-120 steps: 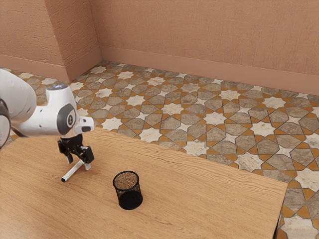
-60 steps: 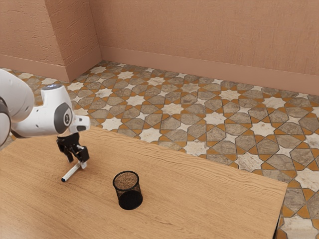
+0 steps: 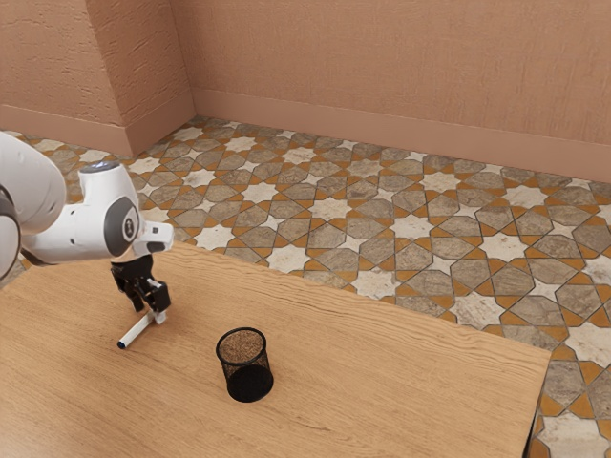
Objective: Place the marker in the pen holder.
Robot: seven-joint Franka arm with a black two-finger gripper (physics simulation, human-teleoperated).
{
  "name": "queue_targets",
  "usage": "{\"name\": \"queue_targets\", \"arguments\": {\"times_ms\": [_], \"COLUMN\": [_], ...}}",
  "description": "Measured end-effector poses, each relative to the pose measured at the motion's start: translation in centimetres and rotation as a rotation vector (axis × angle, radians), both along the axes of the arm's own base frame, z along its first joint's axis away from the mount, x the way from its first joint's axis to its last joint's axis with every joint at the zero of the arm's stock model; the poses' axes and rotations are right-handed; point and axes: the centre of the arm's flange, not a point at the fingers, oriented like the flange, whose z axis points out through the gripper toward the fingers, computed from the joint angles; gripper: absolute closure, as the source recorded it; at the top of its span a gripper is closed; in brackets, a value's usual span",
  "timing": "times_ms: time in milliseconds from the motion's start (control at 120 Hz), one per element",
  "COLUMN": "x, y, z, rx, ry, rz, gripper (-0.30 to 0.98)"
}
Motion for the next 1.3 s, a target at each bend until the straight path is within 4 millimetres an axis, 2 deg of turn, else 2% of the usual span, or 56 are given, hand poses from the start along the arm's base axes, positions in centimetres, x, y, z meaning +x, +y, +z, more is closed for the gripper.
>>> {"name": "queue_targets", "arguments": {"times_ms": [133,317,500,600,783,925,1300], "x": [-0.3,0.2,0.1,0.2,0.5,0.5,0.7], "y": [1.1,0.5,0.4,0.2,0.1,0.0,-0.3], "z": [0.1,0.1,-0.6,-0.9,-0.7,-0.8,-0.6], "rx": [0.000,-0.003,-0.007,-0.012,-0.014,-0.012,0.004], "ry": [-0.002,-0.007,0.004,0.003,-0.004,-0.003,-0.008], "rz": [0.012,-0.004,-0.002,0.002,0.008,0.009,0.024], "gripper": [0.24,0.27,0.30,0.37,0.60,0.71,0.78]}}
